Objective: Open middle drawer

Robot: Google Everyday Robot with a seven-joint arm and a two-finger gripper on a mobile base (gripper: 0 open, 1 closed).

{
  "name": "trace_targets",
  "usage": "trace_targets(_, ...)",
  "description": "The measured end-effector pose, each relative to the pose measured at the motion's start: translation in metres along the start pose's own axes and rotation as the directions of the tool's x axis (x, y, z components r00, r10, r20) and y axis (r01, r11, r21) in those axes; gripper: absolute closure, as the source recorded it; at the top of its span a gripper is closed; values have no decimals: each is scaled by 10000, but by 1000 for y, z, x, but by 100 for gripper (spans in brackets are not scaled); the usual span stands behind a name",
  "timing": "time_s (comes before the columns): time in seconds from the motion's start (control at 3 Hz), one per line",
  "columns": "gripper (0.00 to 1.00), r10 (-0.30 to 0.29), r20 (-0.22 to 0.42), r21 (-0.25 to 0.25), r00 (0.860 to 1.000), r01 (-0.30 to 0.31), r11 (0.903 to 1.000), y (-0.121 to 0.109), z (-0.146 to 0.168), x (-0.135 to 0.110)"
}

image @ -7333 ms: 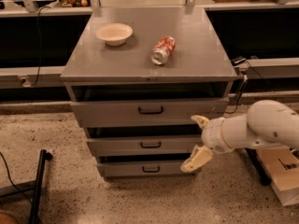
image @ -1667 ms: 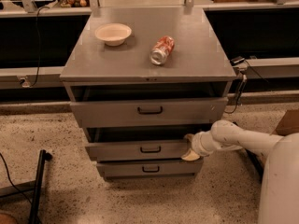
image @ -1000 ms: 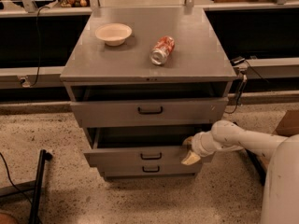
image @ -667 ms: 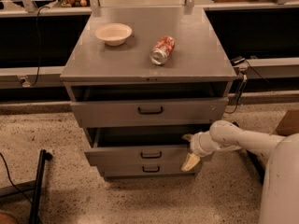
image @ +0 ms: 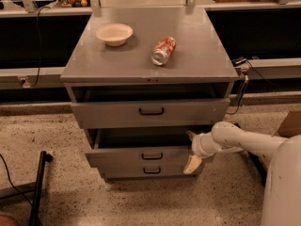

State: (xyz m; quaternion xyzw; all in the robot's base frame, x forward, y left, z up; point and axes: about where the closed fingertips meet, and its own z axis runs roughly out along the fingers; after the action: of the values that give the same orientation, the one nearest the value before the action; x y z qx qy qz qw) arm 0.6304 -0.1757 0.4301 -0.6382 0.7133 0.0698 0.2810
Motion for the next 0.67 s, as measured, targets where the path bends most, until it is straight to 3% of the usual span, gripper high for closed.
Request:
trace_targets(0.33, 3, 104, -14, -364, 9999, -105, 9993, 11, -4, 9)
trace_targets(0.67, 21, 131, -62, -977, 9999, -137, 9951, 29, -13, 14)
